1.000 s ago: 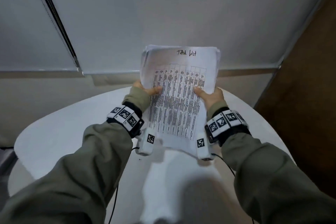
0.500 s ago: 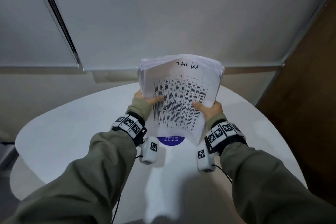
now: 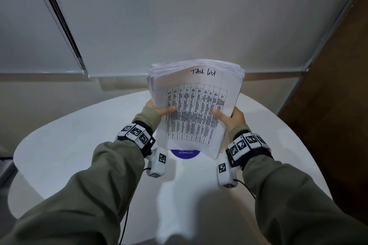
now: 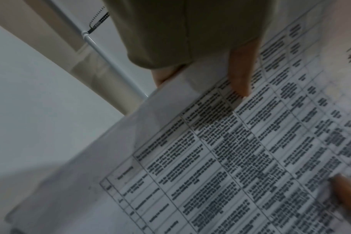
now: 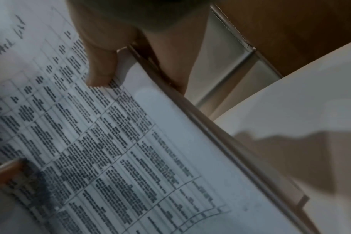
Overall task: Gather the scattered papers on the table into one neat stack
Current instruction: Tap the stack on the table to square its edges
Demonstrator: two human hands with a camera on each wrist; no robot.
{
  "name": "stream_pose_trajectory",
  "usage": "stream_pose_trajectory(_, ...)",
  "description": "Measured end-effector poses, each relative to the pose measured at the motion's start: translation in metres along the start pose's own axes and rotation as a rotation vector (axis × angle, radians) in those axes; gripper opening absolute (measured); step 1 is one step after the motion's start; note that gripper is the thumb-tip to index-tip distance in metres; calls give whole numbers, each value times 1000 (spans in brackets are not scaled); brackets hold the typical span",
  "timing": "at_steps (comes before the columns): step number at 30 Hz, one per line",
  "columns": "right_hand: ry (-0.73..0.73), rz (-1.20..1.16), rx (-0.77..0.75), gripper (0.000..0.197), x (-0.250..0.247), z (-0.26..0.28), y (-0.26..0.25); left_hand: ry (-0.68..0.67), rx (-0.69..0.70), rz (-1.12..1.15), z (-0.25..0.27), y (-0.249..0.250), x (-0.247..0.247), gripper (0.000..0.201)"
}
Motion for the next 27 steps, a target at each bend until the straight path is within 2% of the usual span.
stream_pose_trajectory(3, 65, -7, -60, 11, 0, -4, -2, 62, 18, 87, 6, 5, 2, 53)
stream_pose_trajectory(7, 107, -6, -63, 11, -2, -6, -5, 77, 20, 128, 7, 6, 1, 55)
stream_pose_trajectory(11, 66, 16, -4, 18, -2, -2, 10, 59, 12, 63, 7, -6, 2, 49)
stream_pose_trajectory(15, 28, 59, -5, 40, -3, -7, 17, 25, 0, 26, 4, -3, 1, 51)
stream_pose_trajectory(18, -66, 173, 8, 57, -4, -4, 20, 19, -8, -39, 2, -3, 0, 51)
stream_pose_trajectory(22, -152, 318, -6, 55, -11, -6, 20, 53, -14, -98, 3, 0, -1, 49)
stream_pose_trajectory(27, -172, 410, 2, 52, -20, -32, 12, 66, -51, -374, 9, 20, 3, 54)
Point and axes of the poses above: each hand's wrist, its own z-axis away from the middle knuckle, its own x-axis out of the palm, y = z × x, the point moved 8 cm from there along -z, towards the middle knuckle, and after that the axes turned 15 degrees about -x, right-handed, at the moved point
